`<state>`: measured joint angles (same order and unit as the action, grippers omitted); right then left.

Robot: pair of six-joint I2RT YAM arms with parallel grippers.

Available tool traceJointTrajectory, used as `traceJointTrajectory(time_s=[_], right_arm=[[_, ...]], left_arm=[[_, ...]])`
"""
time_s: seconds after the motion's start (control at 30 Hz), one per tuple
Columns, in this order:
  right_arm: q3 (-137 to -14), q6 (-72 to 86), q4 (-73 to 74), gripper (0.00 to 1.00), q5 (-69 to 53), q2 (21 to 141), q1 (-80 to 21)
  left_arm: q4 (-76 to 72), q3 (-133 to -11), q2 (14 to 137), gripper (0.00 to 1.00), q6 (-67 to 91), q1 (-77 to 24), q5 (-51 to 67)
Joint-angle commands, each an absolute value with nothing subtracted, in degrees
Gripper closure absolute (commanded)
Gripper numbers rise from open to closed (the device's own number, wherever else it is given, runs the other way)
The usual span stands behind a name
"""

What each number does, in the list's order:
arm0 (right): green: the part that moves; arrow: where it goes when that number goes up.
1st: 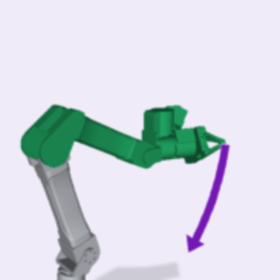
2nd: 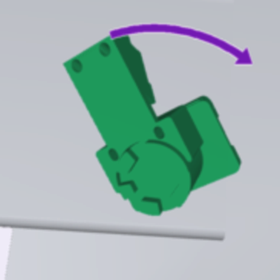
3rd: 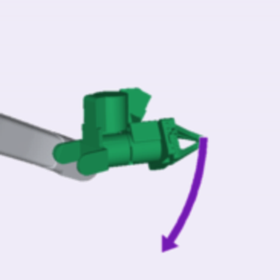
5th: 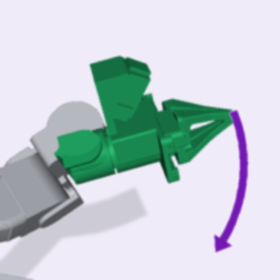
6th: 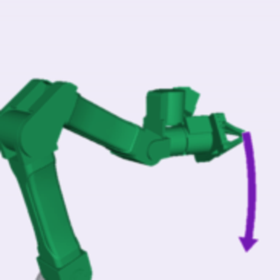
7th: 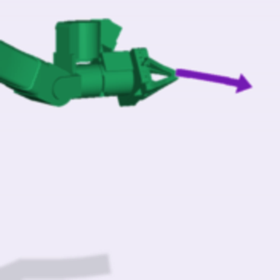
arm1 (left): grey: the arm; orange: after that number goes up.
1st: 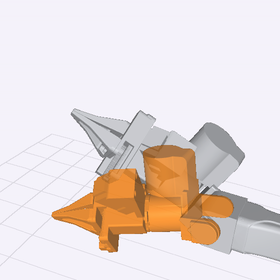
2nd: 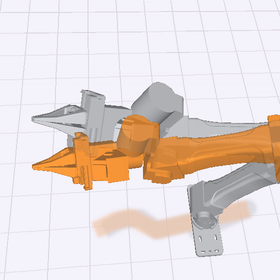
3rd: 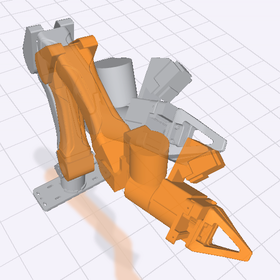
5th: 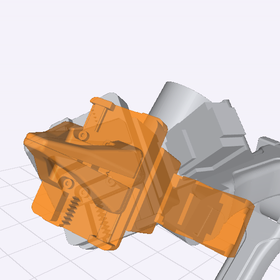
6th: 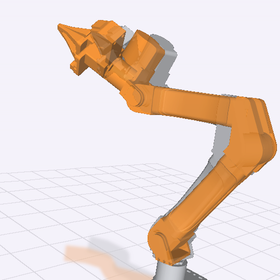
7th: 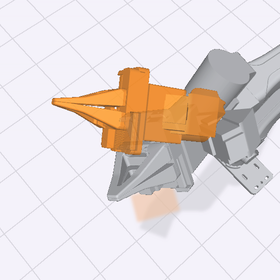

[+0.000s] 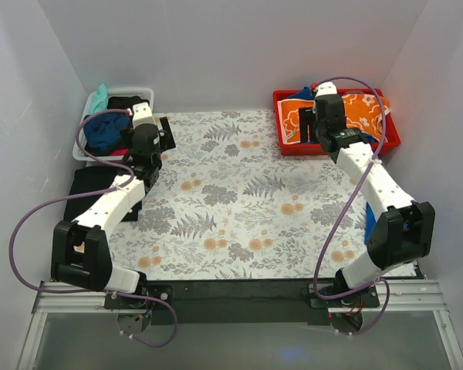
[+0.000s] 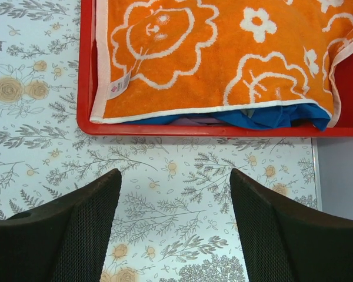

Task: Fold and stack the t-shirts
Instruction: Grab the tshirt from the pile

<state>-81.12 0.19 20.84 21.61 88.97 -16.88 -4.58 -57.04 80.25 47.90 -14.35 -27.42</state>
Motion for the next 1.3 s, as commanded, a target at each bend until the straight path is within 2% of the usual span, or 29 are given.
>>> traceJointTrajectory(time_s=[0.0,0.23,0.3,0.33,0.37,0.4,0.5,0.77,1.03,1.27], right_arm=[[-80.86,0.09,20.74,0.21,21.53,87.36,-16.79],[-80.33,0.44,21.00,0.22,21.45,86.93,-16.79],[-79.81,1.23,20.92,0.23,20.92,86.75,-16.79],[-79.63,1.40,20.92,0.23,20.57,86.49,-16.79],[-79.28,1.75,20.83,0.24,20.22,86.31,-16.87],[-78.58,2.37,20.57,0.24,19.69,86.22,-16.87],[-77.96,3.07,20.22,0.25,17.67,86.13,-16.87],[-76.29,4.48,19.25,0.28,14.50,87.27,-16.79],[-74.36,5.36,18.63,0.30,13.97,87.19,-16.87],[-74.53,5.27,18.54,0.30,14.33,88.15,-16.96]], left_arm=[[-6.15,-56.08,78.49,0.13,45.62,-14.85,-30.06],[-5.10,-57.03,79.27,0.13,46.49,-14.85,-34.27],[-1.70,-60.80,81.55,0.24,46.84,-14.50,-35.59],[1.55,-63.78,83.04,0.26,49.46,-14.07,-35.86],[5.50,-67.20,87.49,0.36,51.22,-12.41,-35.25],[13.11,-74.54,89.80,0.39,53.68,-11.44,-34.98],[21.25,-84.25,97.18,0.46,60.02,-7.13,-32.44],[29.87,-101.41,111.17,0.47,63.81,-1.32,-29.36],[33.13,-107.48,119.88,0.51,65.56,3.42,-21.89],[33.84,-110.21,124.36,0.57,65.74,3.87,-21.36]])
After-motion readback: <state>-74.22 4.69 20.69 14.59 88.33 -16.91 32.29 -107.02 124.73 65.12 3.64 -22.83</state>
